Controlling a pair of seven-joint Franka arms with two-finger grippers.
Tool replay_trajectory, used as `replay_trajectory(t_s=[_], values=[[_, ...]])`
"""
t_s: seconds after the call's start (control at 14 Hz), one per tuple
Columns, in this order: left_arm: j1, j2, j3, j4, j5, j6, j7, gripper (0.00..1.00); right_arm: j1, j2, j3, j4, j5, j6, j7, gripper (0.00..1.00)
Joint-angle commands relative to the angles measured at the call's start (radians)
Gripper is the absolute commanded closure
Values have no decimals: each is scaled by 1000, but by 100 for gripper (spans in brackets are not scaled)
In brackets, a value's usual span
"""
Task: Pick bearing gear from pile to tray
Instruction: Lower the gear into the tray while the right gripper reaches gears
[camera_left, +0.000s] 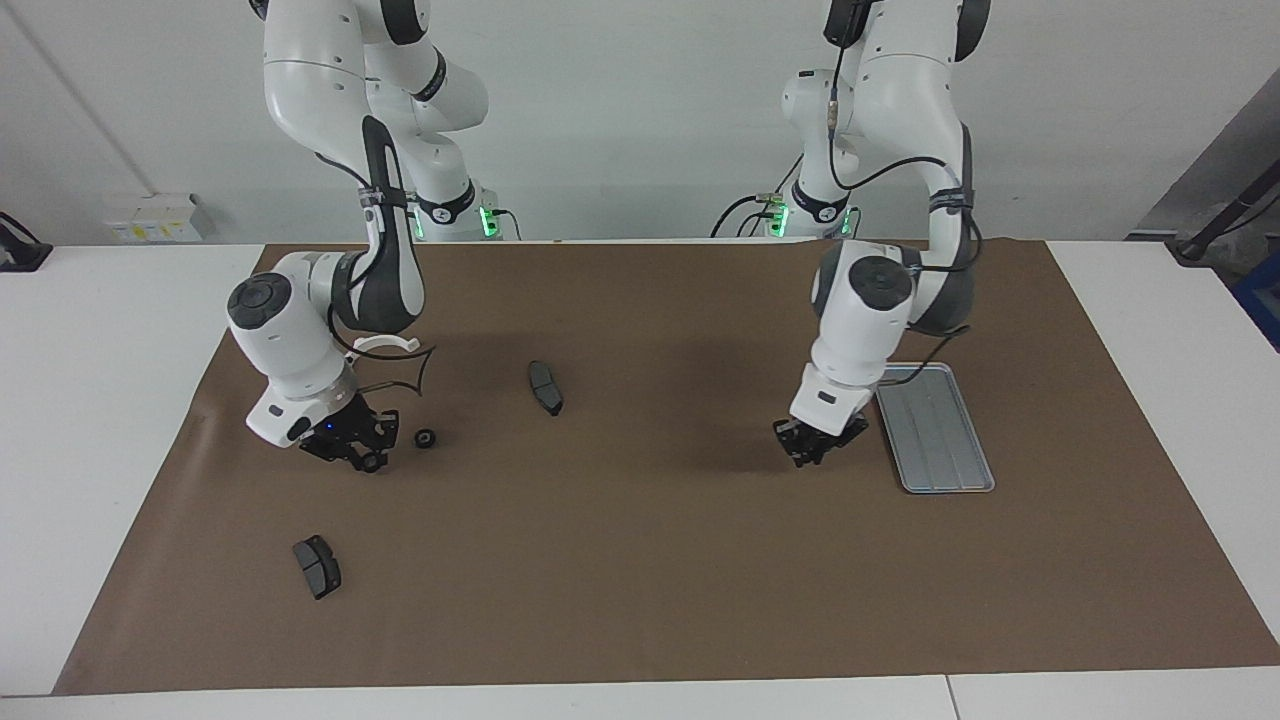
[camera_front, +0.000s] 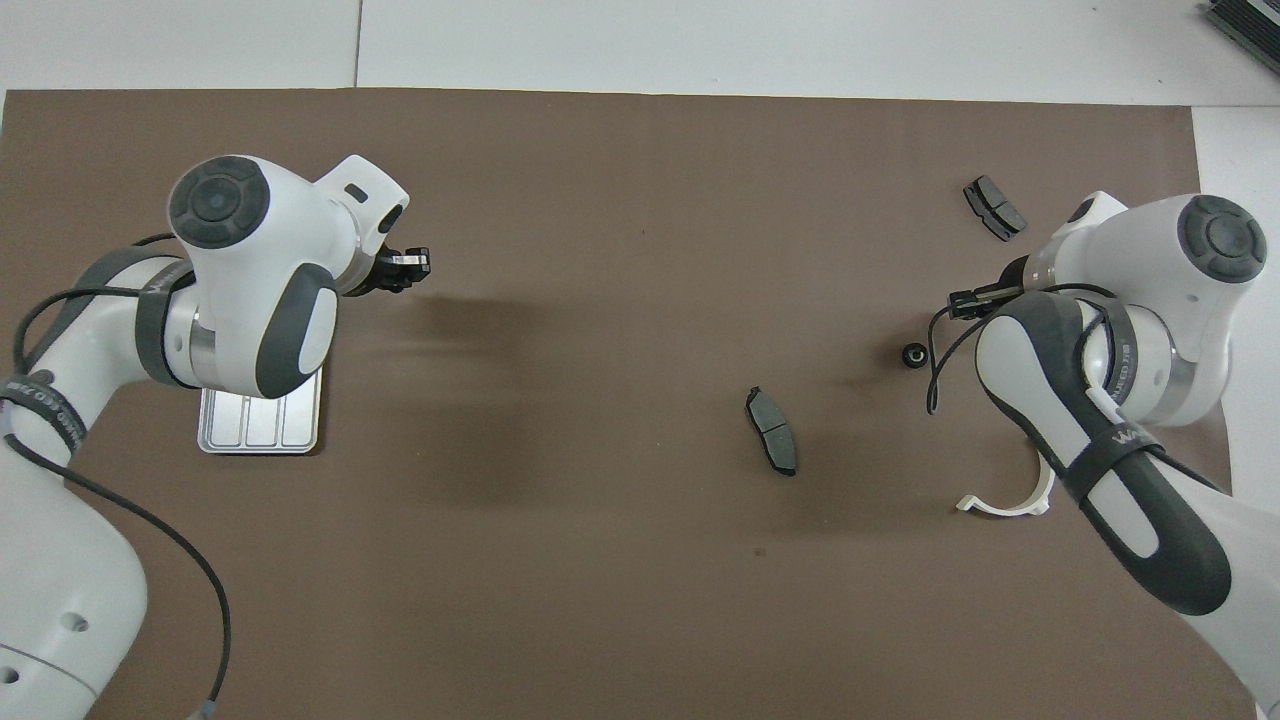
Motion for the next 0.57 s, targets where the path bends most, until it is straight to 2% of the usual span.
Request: replay_trajectory(t_s=[0.0,0.29,0.5], values=[[73,-34,-10,-45,-16,-29,149,100,11,-32,64,62,8,-106,173,100],[181,-65,-7,-128,-16,-12,368,100,20,-23,217,145,-53,-149,502,100],[199,-71,-7,-165,-16,32,396,100,22,-14,365,156,-158,-131,759,100]])
